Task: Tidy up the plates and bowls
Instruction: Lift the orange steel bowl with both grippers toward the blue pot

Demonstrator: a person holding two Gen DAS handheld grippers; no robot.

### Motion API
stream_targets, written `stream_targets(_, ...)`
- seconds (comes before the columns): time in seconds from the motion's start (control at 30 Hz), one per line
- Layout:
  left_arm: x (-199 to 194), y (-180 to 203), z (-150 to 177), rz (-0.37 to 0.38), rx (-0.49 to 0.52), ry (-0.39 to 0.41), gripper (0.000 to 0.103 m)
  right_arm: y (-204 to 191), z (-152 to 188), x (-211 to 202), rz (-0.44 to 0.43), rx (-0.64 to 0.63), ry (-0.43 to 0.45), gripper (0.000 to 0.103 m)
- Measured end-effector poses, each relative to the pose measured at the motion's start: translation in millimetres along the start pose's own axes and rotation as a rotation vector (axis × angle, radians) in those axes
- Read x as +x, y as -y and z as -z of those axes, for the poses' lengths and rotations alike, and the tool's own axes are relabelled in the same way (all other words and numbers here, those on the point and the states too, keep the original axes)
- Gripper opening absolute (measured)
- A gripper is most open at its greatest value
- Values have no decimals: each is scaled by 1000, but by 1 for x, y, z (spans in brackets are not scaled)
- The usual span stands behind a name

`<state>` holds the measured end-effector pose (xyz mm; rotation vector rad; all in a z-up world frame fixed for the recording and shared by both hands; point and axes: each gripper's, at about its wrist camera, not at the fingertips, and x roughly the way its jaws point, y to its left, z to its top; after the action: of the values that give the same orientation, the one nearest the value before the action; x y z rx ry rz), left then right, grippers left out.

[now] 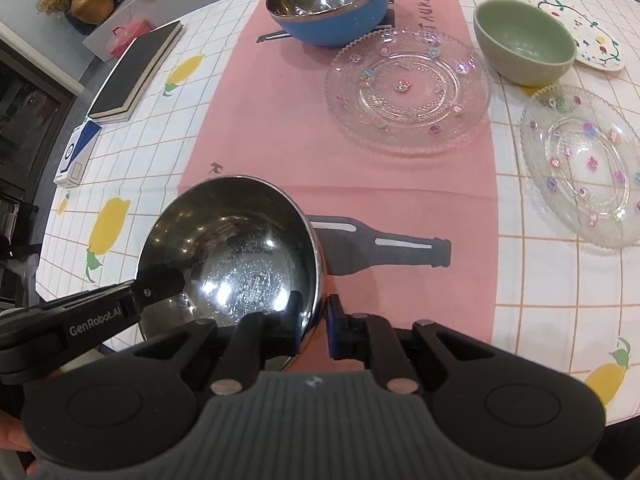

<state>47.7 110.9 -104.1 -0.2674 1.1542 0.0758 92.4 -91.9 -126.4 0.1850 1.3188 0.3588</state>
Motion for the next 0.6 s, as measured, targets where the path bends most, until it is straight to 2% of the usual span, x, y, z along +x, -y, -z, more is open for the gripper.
stream_targets(0.33,4,-3,-1,-28,-2,5,6,-3,2,4,-13,-6,12,11)
stream_targets(0.4,5,-2,0,-44,6,-2,6,-3,2,3,-28,-11,8,16)
stream_targets(0.43,5,-2,0,-47,11,-2,8,-4,2,2,-31,-15,10,17)
stream_targets(0.47,4,-2,-1,-49,14,3,9,-4,2,1,-24,-21,17,24)
stream_targets(0.5,2,-1,-1,-53,18,13,15,-5,2,-1,-16,-30,29,34)
stream_targets(0.6,-6,0,-5,-56,22,50,29,-4,1,-8,-4,-52,60,37)
